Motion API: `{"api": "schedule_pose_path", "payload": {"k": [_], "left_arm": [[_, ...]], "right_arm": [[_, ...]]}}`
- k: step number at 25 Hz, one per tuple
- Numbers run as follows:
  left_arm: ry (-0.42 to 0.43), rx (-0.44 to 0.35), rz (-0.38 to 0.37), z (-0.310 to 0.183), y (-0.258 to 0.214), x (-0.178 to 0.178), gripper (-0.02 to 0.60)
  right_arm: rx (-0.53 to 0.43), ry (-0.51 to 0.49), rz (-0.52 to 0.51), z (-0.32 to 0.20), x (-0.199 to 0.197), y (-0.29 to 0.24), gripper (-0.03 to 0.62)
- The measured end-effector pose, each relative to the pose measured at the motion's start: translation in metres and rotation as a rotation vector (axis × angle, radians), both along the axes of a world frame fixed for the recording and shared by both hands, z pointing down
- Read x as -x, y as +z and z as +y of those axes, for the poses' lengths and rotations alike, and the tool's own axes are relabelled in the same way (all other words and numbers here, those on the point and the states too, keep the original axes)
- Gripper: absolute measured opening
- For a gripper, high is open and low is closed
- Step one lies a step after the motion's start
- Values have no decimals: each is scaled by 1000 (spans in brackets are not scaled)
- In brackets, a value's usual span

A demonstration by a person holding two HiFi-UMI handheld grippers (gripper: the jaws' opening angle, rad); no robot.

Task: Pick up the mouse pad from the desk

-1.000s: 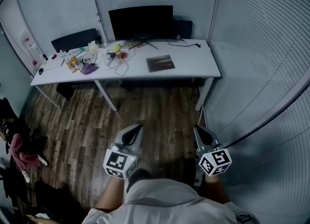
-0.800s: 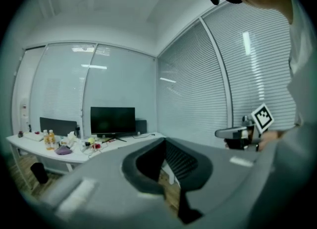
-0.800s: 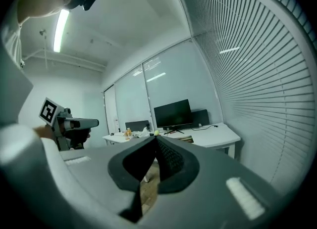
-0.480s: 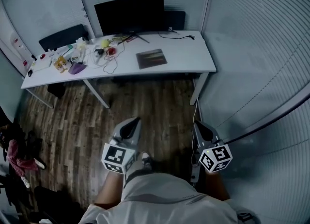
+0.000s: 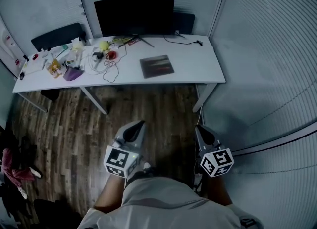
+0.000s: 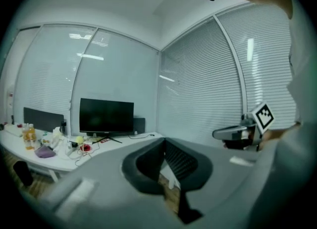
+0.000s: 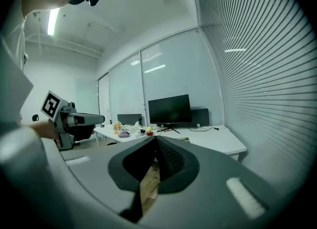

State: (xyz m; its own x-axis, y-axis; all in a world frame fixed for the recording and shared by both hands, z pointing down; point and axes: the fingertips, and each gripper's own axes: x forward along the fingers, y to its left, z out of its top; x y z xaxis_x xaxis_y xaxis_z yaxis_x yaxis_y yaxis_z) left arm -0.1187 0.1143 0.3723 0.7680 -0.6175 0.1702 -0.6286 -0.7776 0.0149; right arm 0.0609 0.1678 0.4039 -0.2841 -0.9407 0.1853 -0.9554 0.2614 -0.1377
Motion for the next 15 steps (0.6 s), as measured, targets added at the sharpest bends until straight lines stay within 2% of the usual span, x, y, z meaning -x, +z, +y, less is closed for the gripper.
{"api": "schedule_pose_path", "payload": {"k": [3,7,15], "left_arm": [[0,10,7,-32,3,25,2],[0,27,10,-69,9,53,2],[0,65,11,-126,24,60,2]], "right_arm": [[12,-10,-34,-36,22,1,3],[11,21,-10,-72,33,-7,3],[40,17,28,-130,42,-3,3]]}}
